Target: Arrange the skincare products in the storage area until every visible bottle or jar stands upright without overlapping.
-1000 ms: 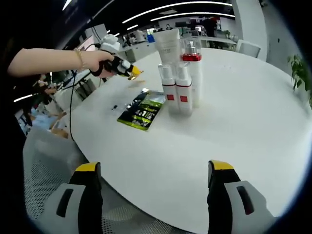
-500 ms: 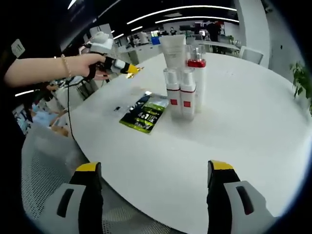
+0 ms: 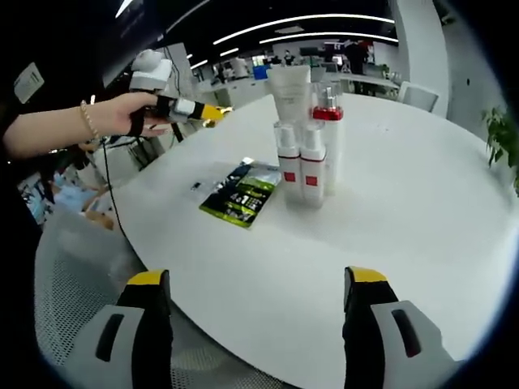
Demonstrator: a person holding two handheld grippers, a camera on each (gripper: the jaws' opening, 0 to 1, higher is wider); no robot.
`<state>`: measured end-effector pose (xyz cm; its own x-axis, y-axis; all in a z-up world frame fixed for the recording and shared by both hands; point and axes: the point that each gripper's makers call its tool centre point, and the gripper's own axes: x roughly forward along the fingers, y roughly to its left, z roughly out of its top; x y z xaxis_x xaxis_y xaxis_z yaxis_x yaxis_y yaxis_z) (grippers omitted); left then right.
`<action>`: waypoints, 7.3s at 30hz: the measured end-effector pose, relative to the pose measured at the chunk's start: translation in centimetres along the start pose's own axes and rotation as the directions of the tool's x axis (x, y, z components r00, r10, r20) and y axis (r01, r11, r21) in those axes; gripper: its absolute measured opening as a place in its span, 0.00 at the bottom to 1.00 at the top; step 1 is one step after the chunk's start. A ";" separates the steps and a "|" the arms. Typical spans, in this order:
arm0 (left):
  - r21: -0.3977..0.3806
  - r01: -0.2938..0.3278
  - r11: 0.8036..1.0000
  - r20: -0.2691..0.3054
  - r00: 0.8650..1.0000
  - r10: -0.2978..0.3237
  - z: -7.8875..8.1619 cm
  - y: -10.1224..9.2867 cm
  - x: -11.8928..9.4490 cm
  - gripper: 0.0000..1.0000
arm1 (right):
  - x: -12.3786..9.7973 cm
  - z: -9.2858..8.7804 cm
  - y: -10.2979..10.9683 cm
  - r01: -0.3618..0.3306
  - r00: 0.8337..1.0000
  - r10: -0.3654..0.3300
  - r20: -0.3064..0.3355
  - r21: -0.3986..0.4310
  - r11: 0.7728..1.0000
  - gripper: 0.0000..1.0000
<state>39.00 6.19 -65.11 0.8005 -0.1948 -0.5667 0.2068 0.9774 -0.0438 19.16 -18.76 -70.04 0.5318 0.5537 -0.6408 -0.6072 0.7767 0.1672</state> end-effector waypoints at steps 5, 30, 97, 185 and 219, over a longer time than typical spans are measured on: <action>0.024 0.030 0.999 0.036 0.999 -0.031 0.6 -1.8 -1.5 0.29 | -0.4 1.0 -0.4 -0.018 0.998 0.013 0.062 0.085 0.996 0.84; 0.264 0.089 0.960 0.130 0.983 -0.127 1.6 -7.7 -9.1 0.30 | -0.8 9.1 1.4 -0.221 0.931 0.147 0.334 0.195 0.956 0.69; 0.448 0.171 0.878 0.128 0.959 -0.252 -0.9 -8.8 -15.8 0.32 | -0.3 17.1 6.0 -0.524 0.790 0.449 0.417 0.081 0.848 0.01; -0.564 0.369 0.739 0.148 0.925 -0.350 -6.2 1.0 -5.2 0.05 | 18.7 19.7 7.8 -0.075 0.983 0.145 0.114 -0.471 0.879 0.01; -0.528 0.257 0.810 -0.029 0.947 -0.319 -12.4 2.2 1.7 0.06 | 26.1 14.0 5.4 -0.044 0.999 0.022 -0.044 -0.608 0.793 0.01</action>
<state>33.85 9.04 -76.38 0.6758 -0.4944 -0.5467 0.0761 0.7845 -0.6154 38.00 4.09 -75.32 0.4920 0.5569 -0.6691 -0.8636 0.4093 -0.2944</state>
